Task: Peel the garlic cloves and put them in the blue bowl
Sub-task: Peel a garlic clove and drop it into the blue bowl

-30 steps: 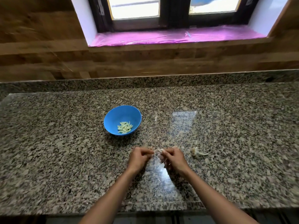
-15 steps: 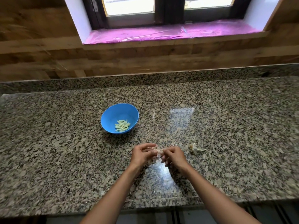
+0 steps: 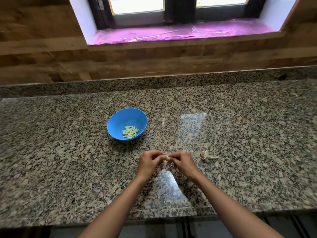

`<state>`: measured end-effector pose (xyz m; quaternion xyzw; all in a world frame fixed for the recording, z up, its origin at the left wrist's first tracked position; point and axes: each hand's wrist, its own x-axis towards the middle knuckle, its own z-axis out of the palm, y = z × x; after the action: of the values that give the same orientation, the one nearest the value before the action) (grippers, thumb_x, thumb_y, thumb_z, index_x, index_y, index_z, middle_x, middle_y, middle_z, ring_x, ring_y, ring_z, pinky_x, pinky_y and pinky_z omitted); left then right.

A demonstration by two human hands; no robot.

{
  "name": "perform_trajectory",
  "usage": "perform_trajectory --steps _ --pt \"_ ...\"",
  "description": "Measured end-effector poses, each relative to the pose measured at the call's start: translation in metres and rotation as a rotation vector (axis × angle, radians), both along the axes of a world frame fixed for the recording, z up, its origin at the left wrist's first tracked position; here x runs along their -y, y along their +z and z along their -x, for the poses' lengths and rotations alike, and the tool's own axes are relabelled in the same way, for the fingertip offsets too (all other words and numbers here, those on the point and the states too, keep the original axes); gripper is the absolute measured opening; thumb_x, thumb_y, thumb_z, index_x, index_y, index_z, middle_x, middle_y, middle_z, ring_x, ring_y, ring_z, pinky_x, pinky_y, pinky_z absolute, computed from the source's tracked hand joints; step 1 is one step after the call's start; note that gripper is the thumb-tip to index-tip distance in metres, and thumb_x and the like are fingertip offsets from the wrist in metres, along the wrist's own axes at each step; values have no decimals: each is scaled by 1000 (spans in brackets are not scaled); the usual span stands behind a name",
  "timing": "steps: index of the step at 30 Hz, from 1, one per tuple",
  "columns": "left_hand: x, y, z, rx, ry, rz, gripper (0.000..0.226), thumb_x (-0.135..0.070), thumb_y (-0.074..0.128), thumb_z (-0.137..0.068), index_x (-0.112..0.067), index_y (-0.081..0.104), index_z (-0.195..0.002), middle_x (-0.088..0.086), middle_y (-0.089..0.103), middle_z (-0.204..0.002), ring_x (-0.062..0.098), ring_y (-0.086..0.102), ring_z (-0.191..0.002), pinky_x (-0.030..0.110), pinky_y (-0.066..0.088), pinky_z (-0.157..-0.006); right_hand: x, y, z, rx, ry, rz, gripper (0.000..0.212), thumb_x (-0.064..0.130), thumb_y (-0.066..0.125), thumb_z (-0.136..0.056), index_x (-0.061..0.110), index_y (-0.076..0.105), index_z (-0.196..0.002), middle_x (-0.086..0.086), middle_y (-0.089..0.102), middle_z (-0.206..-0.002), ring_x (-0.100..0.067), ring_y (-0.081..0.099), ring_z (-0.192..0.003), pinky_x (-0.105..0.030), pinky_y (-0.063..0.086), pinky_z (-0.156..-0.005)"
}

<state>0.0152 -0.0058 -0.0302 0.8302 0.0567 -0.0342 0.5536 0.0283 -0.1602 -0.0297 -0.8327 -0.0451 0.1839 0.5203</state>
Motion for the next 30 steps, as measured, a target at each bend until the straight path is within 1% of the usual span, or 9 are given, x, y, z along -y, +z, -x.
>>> perform_trajectory --steps 3,8,14,16,19,22,26,28,30 --pt "-2 3 -3 16 -130 -250 11 -14 59 -91 -10 69 -93 -2 64 -71 2 51 -54 10 41 -48 -1 -3 -3 117 52 104 16 23 61 -86 12 70 -94 1 68 -79 -6 56 -59 -16 46 -54" --pt "-11 14 -8 -450 76 469 15 -3 56 -90 7 65 -96 12 65 -73 15 59 -60 21 52 -57 1 0 -11 6 -164 -157 6 10 66 -82 13 69 -78 -3 67 -71 -12 60 -58 -16 46 -50" --pt "-7 8 -2 -393 108 391 14 0 61 -86 7 66 -96 14 68 -77 15 65 -62 20 55 -60 0 -11 -1 127 52 241 27 24 57 -90 29 63 -115 18 59 -103 -1 59 -85 -15 45 -68" --pt "-5 7 -3 -306 77 330 13 -3 60 -88 4 67 -96 11 69 -75 14 63 -61 20 53 -59 -3 -7 -1 142 74 213 25 30 57 -90 27 64 -113 18 61 -99 1 58 -78 -18 48 -70" --pt "-3 2 -1 -54 -81 -186 14 -16 57 -93 -8 68 -92 1 65 -69 8 55 -57 14 44 -51 -4 -7 -2 104 57 157 18 30 57 -89 20 71 -97 7 69 -79 4 46 -45 -16 38 -51" --pt "0 -4 1 16 -201 -401 20 -18 48 -97 -10 63 -88 -3 55 -66 6 45 -52 13 34 -46 -1 -6 -5 307 105 298 19 27 56 -90 17 71 -97 0 70 -80 -4 54 -56 -18 43 -51" --pt "-6 4 1 -288 -110 75 19 -9 48 -93 -2 58 -78 4 52 -63 10 41 -52 17 35 -47 4 -6 -12 571 252 400 23 25 53 -91 10 71 -94 -3 64 -76 -14 54 -64 -17 40 -53" --pt "-5 8 -1 -294 -53 208 17 -5 49 -90 -4 55 -74 3 50 -62 11 40 -53 18 35 -48 1 -5 -13 402 191 243 22 26 55 -91 11 69 -84 1 59 -73 -11 50 -65 -19 38 -58" --pt "-2 12 -3 -152 -6 103 22 -4 49 -91 -7 55 -70 1 48 -61 10 39 -54 19 34 -51 -2 0 -11 113 92 -76 25 22 55 -91 13 63 -69 2 54 -66 -9 46 -60 -21 38 -57"
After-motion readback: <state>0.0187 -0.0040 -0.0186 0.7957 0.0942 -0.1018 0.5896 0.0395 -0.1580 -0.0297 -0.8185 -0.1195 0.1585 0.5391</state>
